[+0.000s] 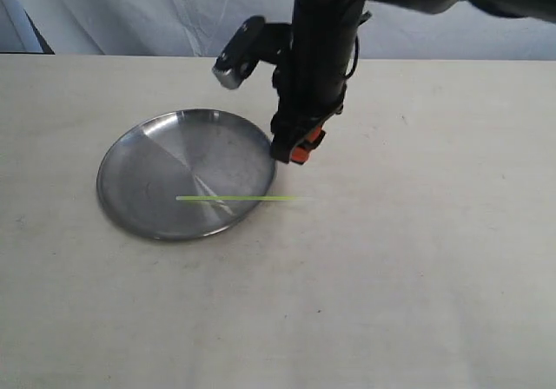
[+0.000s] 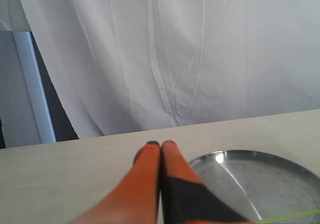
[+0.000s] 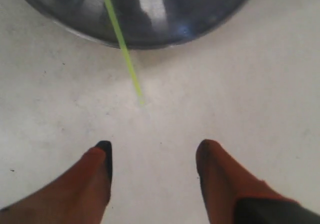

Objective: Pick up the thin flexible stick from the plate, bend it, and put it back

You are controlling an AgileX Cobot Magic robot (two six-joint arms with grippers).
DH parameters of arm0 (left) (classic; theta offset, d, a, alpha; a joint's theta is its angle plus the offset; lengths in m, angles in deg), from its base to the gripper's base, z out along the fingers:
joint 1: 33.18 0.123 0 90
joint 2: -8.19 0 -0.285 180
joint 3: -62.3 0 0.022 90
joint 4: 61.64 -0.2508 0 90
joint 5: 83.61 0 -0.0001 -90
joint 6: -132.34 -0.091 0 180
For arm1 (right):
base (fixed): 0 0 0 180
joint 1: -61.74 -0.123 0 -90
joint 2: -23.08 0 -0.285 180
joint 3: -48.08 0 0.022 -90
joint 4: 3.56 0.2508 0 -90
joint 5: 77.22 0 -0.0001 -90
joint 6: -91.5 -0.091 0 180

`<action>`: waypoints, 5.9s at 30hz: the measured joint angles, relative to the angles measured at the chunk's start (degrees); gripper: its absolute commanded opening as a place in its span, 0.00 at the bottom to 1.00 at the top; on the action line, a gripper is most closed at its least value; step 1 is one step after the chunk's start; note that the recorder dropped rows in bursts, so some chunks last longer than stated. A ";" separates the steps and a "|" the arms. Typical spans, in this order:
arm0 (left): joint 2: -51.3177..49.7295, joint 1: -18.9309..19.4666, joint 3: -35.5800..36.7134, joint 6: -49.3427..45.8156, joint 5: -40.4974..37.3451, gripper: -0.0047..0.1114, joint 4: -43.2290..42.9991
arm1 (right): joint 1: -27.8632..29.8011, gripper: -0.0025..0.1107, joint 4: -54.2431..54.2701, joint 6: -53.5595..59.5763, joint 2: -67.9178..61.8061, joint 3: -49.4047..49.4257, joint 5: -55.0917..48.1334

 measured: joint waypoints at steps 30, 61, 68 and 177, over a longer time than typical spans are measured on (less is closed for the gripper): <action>0.00 0.00 0.00 0.00 0.13 0.04 0.00 | -4.19 0.48 -6.44 -1.43 -12.07 -0.11 8.05; 0.00 0.00 0.00 0.00 0.12 0.04 0.00 | -4.19 0.22 1.06 -5.99 -7.92 -0.11 -1.48; 0.00 0.00 0.00 0.00 0.12 0.04 0.00 | -4.19 0.63 1.98 -5.99 -5.78 -0.11 4.33; -50.94 0.00 -22.52 17.29 63.21 0.56 21.31 | -12.56 0.01 74.41 16.76 55.55 66.73 43.80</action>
